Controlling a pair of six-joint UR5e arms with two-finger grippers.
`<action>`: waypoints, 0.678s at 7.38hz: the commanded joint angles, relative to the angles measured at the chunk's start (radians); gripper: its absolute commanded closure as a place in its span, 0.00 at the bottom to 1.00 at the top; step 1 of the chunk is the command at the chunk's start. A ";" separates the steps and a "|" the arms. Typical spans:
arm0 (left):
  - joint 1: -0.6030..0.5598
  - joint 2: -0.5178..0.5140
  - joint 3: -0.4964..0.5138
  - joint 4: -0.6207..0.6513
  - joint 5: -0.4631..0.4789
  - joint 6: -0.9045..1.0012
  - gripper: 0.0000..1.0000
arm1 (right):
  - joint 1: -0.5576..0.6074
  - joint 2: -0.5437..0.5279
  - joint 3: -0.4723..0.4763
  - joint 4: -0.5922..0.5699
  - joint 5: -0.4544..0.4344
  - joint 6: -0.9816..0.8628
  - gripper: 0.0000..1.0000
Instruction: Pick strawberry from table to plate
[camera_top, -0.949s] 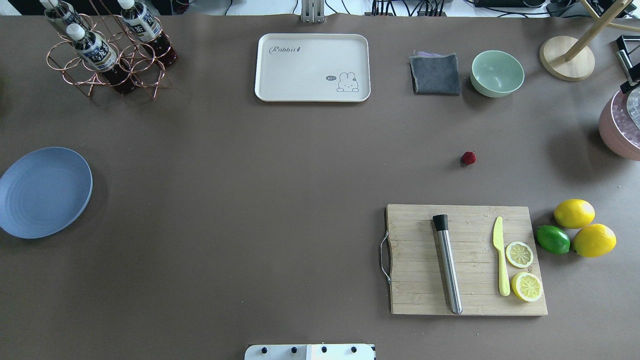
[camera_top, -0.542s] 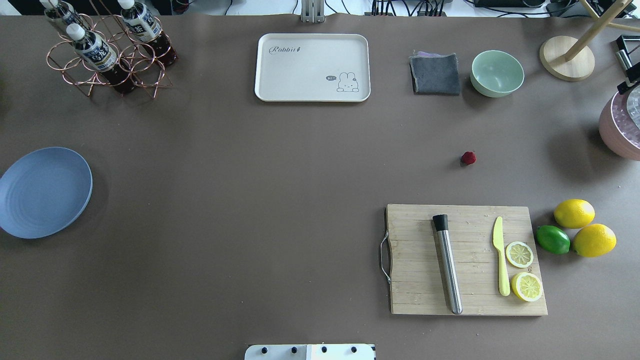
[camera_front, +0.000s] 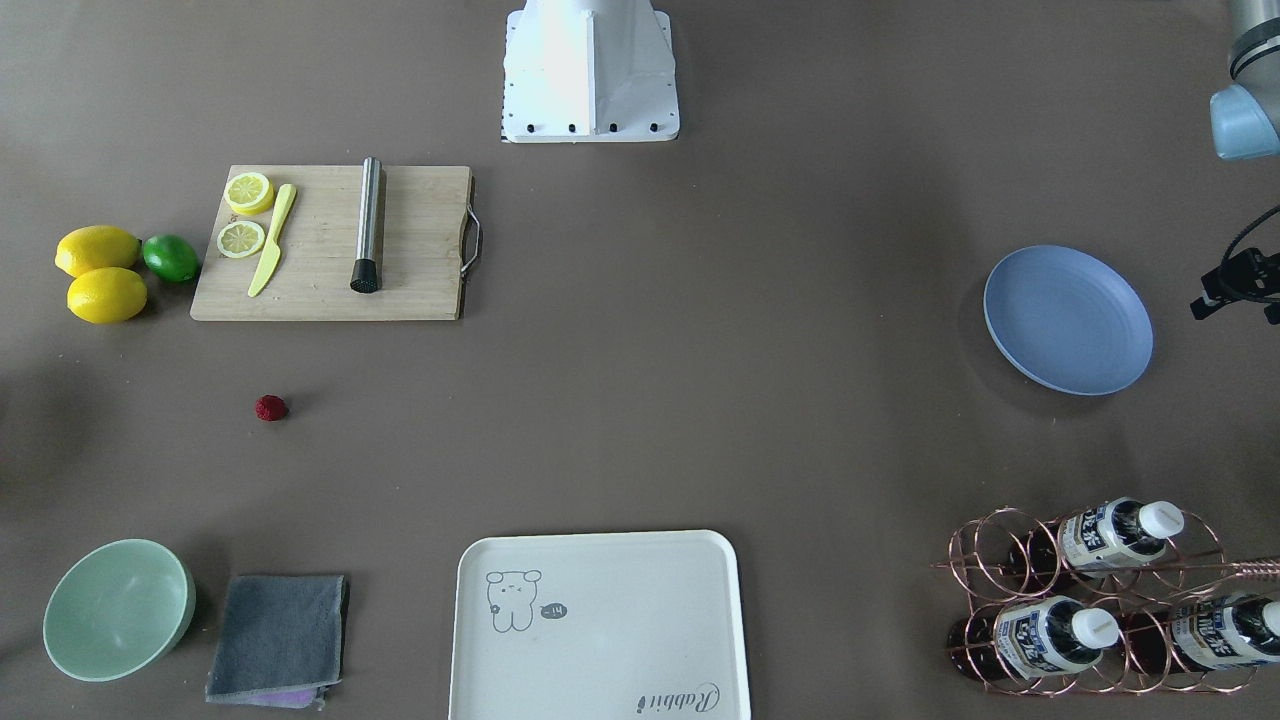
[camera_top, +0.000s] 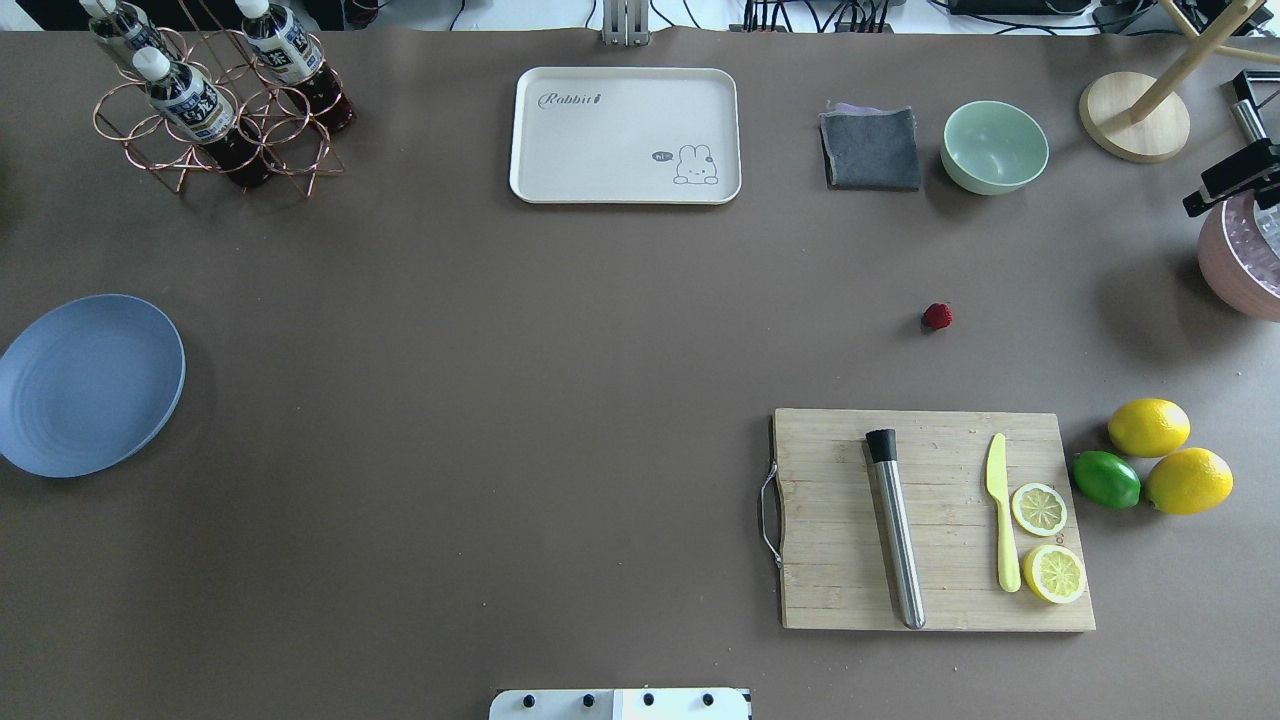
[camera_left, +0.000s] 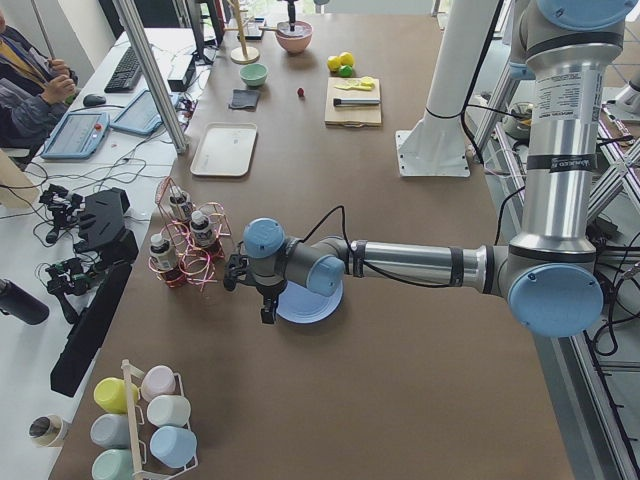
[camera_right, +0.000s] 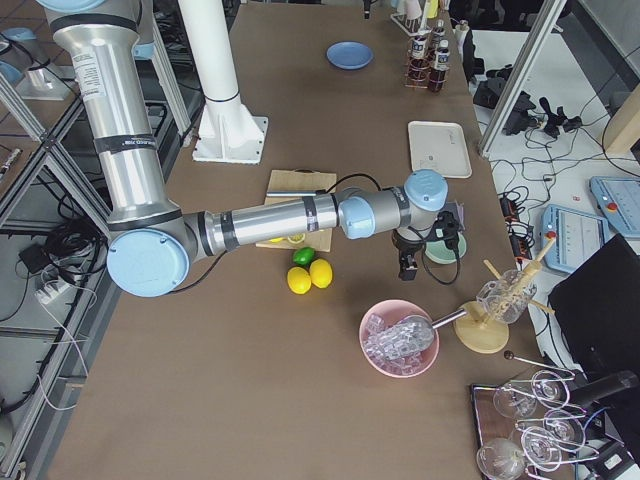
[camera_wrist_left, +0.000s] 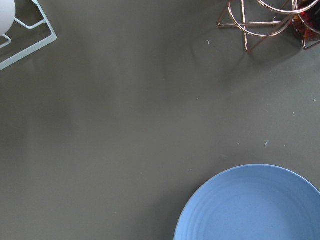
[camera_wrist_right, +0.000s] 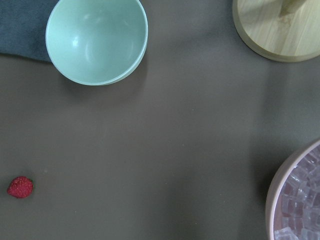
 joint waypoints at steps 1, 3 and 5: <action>0.064 -0.006 0.181 -0.250 0.005 -0.082 0.07 | -0.020 -0.015 -0.001 0.042 0.002 0.027 0.00; 0.134 -0.006 0.206 -0.348 0.008 -0.171 0.12 | -0.028 -0.021 0.009 0.048 0.002 0.098 0.01; 0.153 -0.006 0.209 -0.356 0.029 -0.173 0.23 | -0.032 -0.021 0.009 0.048 0.001 0.098 0.02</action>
